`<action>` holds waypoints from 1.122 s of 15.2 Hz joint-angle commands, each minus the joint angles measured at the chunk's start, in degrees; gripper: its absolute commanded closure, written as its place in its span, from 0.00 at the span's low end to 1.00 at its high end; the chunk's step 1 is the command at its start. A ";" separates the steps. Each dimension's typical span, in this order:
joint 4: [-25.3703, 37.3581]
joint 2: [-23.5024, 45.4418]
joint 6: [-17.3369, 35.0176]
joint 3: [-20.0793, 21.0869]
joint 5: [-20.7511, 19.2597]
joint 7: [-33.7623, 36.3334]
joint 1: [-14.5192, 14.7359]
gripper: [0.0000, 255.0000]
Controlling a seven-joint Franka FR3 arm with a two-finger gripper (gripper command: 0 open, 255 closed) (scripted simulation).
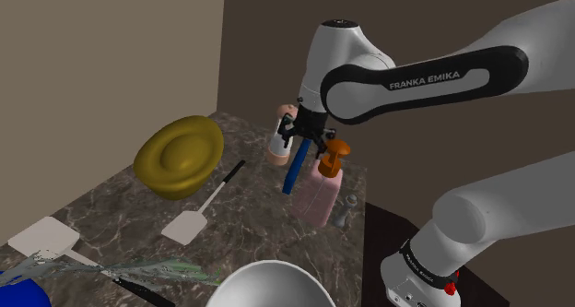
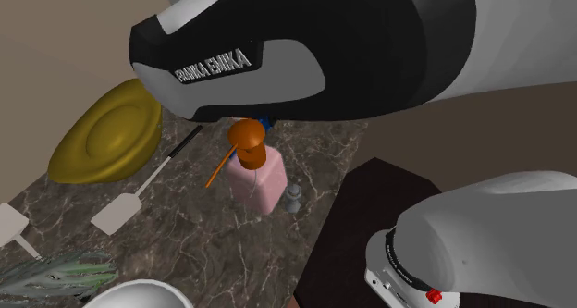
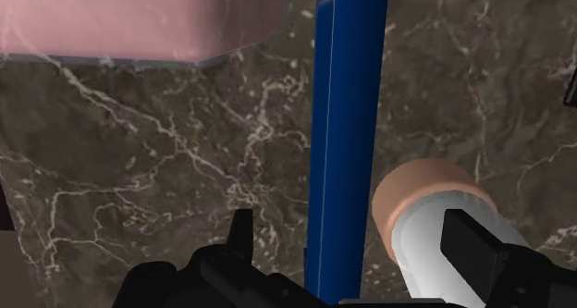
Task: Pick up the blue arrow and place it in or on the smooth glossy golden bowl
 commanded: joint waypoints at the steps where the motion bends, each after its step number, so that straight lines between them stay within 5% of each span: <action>1: -0.90 1.05 1.89 0.61 -0.35 0.51 -0.45 0.00; 11: -2.04 2.31 4.20 1.32 -0.80 0.95 -0.96 0.00; 12: -2.04 2.31 4.20 1.32 -0.80 0.95 -0.96 1.00; 17: -2.05 2.31 4.20 1.32 -0.80 0.95 -0.96 1.00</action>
